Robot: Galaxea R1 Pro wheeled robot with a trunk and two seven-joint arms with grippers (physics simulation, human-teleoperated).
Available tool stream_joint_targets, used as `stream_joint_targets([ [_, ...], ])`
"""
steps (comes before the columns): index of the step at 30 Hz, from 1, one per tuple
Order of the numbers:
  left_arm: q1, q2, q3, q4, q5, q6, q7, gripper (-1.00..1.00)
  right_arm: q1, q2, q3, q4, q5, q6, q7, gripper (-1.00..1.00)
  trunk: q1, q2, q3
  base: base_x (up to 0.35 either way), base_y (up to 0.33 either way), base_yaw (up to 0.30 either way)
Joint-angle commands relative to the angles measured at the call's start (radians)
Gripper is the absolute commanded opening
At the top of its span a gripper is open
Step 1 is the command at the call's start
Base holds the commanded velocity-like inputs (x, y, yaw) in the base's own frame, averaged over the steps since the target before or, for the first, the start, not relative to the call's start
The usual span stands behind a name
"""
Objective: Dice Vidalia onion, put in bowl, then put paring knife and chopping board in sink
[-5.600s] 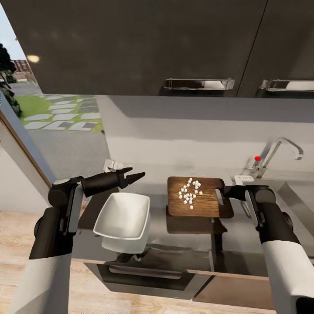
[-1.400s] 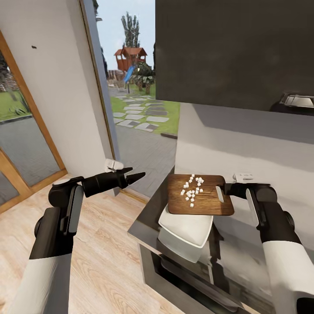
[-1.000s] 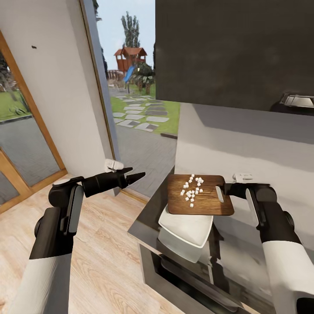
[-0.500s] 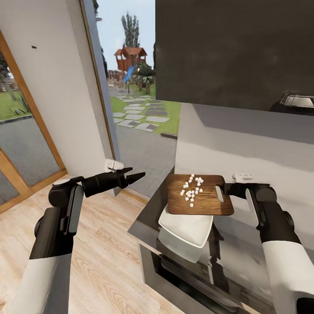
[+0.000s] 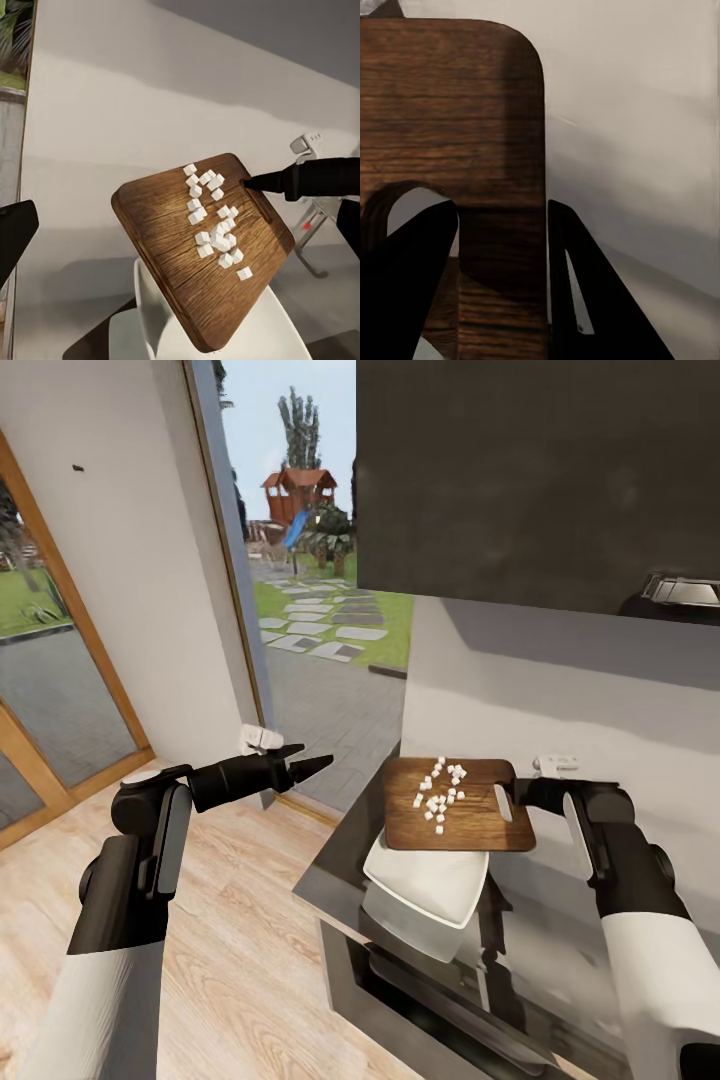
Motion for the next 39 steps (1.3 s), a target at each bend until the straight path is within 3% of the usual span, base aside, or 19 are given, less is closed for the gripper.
stream_joint_targets([
  [1, -0.001, -0.001, 0.002, 0.0, 0.003, 0.009, -0.003, 1.0, 0.0, 0.0, -0.001, -0.001, 0.009, -0.017, 0.009, -1.0, 0.001, -0.002, -0.002, 0.0, 0.0, 0.0],
  [31, -0.001, -0.001, 0.002, 0.0, 0.003, 0.009, -0.003, 1.0, 0.004, 0.0, -0.001, 0.001, 0.01, -0.05, 0.009, -1.0, 0.001, -0.002, -0.002, 0.0, 0.0, 0.0],
  [39, -0.001, -0.001, 0.002, 0.0, 0.003, 0.009, -0.003, 1.0, 0.012, 0.0, -0.001, 0.002, 0.01, -0.116, 0.009, -1.0, 0.001, -0.002, -0.002, 0.0, 0.0, 0.0],
])
